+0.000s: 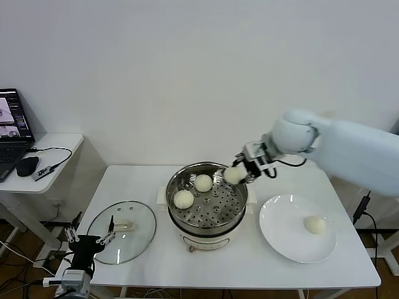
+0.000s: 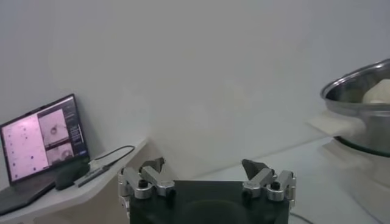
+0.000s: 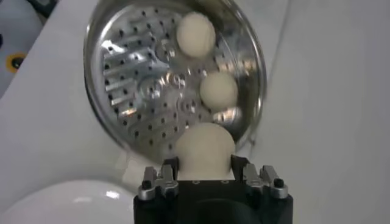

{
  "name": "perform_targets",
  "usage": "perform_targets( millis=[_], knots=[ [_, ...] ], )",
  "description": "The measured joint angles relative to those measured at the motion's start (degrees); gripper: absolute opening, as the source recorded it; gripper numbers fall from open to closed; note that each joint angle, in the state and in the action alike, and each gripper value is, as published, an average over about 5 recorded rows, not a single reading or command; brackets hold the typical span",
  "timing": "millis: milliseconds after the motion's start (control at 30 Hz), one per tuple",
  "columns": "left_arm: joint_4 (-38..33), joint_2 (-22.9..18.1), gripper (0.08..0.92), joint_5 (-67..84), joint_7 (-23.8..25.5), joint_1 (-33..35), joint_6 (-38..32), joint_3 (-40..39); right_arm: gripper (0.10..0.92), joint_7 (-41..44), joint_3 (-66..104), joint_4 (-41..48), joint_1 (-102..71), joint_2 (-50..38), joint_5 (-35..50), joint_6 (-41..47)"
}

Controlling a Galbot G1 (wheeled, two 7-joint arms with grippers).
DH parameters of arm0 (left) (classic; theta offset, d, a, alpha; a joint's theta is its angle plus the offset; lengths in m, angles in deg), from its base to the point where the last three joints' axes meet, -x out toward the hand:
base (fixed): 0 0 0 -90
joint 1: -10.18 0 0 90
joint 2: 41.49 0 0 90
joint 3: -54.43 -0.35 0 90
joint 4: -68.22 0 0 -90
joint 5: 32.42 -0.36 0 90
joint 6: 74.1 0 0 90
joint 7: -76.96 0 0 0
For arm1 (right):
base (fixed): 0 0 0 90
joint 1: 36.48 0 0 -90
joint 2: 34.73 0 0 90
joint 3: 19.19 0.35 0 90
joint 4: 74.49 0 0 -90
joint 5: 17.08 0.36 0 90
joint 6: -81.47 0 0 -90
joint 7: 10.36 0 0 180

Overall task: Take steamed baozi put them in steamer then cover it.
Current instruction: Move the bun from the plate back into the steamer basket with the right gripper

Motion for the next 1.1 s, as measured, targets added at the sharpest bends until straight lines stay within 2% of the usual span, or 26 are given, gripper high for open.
perform_targets(
  millis=[467, 1000, 1100],
  knots=[
    [0.1, -1.0, 0.823, 0.0, -0.1, 0.2, 0.0, 1.2, 0.555, -1.3, -4.6, -0.2, -2.5, 8.9, -5.3, -9.4],
    [-0.1, -1.6, 0.823, 0.4, -0.1, 0.5, -0.2, 1.4, 0.562, 1.1, -7.1, -1.7, -3.0, 9.8, -10.0, -17.7],
    [0.0, -1.6, 0.823, 0.4, -0.2, 0.5, -0.3, 1.3, 0.600, 1.1, -7.2, -1.9, -3.2, 9.8, -10.4, -18.4]
  ],
)
